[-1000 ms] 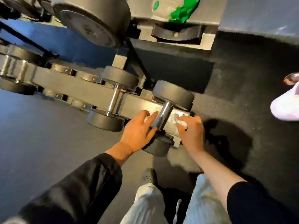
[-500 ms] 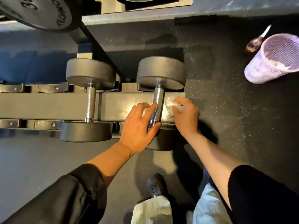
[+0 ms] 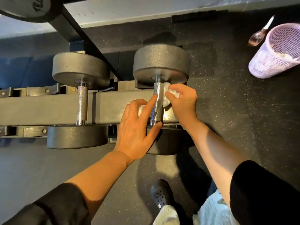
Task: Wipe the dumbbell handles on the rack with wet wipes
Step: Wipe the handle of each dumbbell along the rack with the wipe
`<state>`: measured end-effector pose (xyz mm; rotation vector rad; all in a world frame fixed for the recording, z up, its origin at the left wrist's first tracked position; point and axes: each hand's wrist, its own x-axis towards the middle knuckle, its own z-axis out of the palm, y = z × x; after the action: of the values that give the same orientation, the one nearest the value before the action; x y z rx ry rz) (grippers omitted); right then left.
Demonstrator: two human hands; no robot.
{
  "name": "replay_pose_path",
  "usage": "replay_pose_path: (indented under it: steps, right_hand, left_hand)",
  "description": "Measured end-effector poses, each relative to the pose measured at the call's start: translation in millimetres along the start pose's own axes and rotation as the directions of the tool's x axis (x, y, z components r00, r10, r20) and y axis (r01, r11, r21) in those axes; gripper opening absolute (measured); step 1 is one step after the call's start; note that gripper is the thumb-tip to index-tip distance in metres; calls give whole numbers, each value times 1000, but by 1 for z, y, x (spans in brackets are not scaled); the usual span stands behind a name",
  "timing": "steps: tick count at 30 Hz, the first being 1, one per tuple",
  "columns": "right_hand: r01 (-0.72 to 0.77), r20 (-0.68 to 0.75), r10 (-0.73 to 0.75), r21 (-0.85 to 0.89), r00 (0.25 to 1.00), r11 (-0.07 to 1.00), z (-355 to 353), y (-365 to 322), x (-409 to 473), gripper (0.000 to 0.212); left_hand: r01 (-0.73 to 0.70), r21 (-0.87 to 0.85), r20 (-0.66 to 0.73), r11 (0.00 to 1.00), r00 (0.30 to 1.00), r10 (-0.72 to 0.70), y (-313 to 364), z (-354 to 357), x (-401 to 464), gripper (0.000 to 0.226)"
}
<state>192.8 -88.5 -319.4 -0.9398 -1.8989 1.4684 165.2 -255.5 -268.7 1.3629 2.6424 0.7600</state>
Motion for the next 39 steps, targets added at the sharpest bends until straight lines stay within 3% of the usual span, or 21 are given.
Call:
replay_pose_path:
  steps: [5, 12, 13, 15, 17, 20, 23, 28, 31, 35, 37, 39]
  right_hand:
    - [-84, 165, 82, 8, 983, 996, -14, -6, -16, 16]
    - [-292, 454, 284, -54, 844, 955, -39, -18, -43, 10]
    - [-267, 416, 264, -52, 870, 962, -39, -20, -41, 10]
    - [-151, 189, 161, -65, 969, 986, -34, -25, -33, 13]
    - [35, -28, -37, -56, 999, 998, -24, -30, -21, 17]
    - [291, -28, -296, -119, 955, 949, -5, -31, -8, 17]
    - [327, 74, -319, -162, 945, 931, -1, -28, -10, 22]
    - [137, 301, -74, -193, 951, 972, -14, -34, -26, 29]
    - [17, 469, 118, -273, 875, 962, -23, -41, -37, 20]
    - [11, 555, 242, -413, 796, 911, -30, -46, -37, 20]
    - [128, 469, 81, -397, 879, 909, -24, -52, -35, 20]
    - [285, 265, -200, -339, 943, 897, -14, -59, -27, 21]
  left_hand:
    - [13, -22, -15, 1000, 1000, -14, 0, 1, -1, 68]
    - [91, -66, -24, 994, 995, -92, 1, 3, -1, 77]
    - [95, -69, -23, 993, 995, -97, 1, 3, -1, 77]
    - [106, -75, -20, 992, 994, -107, 1, 3, -1, 77]
    - [114, -78, -15, 990, 993, -115, 1, 3, 0, 78]
    - [130, -73, -8, 989, 991, -131, 1, 3, -1, 79]
    - [147, -90, -17, 985, 989, -149, 0, 2, -1, 80]
    - [149, -121, -43, 981, 987, -155, -1, 4, -1, 77]
    - [146, -123, -62, 982, 986, -154, -3, 5, -1, 77]
    - [146, -183, -66, 972, 985, -161, -3, 4, -1, 79]
    - [162, -203, -68, 966, 981, -179, -3, 4, -1, 79]
    - [188, -207, -71, 960, 976, -207, -4, 4, -1, 78]
